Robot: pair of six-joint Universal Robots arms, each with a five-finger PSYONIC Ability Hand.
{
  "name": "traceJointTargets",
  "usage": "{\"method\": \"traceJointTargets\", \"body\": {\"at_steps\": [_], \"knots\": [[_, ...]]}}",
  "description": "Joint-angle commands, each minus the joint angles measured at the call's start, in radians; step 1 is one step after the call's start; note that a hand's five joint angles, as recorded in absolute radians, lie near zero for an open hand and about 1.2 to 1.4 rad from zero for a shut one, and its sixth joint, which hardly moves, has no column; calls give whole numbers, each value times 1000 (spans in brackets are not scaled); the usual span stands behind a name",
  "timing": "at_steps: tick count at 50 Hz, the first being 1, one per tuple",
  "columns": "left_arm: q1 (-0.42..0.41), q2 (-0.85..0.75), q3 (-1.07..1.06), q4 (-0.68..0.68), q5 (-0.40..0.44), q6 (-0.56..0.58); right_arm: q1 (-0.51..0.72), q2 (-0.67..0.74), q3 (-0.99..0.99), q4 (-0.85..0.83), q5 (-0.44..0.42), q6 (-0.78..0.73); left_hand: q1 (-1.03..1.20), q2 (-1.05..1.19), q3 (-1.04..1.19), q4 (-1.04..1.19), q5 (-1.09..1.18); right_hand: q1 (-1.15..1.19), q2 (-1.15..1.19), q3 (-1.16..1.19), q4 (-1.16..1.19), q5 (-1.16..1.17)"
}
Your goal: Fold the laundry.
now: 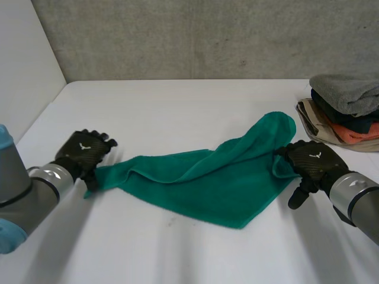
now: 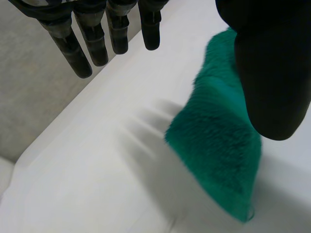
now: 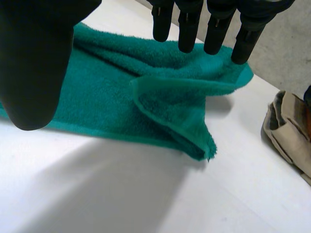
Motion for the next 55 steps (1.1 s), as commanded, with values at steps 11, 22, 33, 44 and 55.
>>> {"method": "traceJointTargets", "body": {"at_steps": [11,22,33,44,55], "knots": [[-1,-78,111,-149,-85,-77,32,224,-483,85,-63,-96,-35,-31,-43,-29,-28,-17,-9,-9,-18,10],[-29,-173,197,-145,-133,-83,92,616,-962,250,-29,-310,174,177,165,179,180,33,41,41,32,60],[-33,-233,263,-139,-124,-77,135,906,-1279,214,-16,-393,1118,1121,1110,1123,1125,398,407,407,397,426],[-37,-241,543,-117,-148,-93,153,992,-1479,-127,41,-340,1166,1169,1157,1171,1172,1140,1148,1148,1139,1167],[-66,-195,994,15,-297,-305,158,803,-1490,-560,170,-85,1166,1169,1157,1171,1172,1140,1148,1148,1139,1167]]}}
